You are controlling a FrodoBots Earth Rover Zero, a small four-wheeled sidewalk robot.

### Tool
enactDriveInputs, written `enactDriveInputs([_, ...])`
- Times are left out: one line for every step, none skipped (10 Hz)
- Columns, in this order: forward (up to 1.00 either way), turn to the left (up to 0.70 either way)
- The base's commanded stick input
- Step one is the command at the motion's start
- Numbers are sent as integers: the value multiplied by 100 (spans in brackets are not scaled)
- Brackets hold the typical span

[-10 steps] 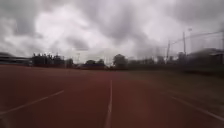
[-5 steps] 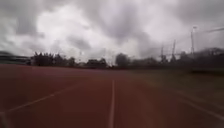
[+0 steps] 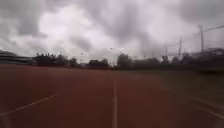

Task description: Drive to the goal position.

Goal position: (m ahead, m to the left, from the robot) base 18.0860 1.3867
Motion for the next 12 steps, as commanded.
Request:
enactDriveInputs([100, 0])
enactDriveInputs([100, 0])
enactDriveInputs([100, 0])
enactDriveInputs([100, 0])
enactDriveInputs([100, 0])
enactDriveInputs([100, 0])
enactDriveInputs([100, 0])
enactDriveInputs([100, 0])
enactDriveInputs([100, -1])
enactDriveInputs([100, -4])
enactDriveInputs([100, -26])
enactDriveInputs([100, -20])
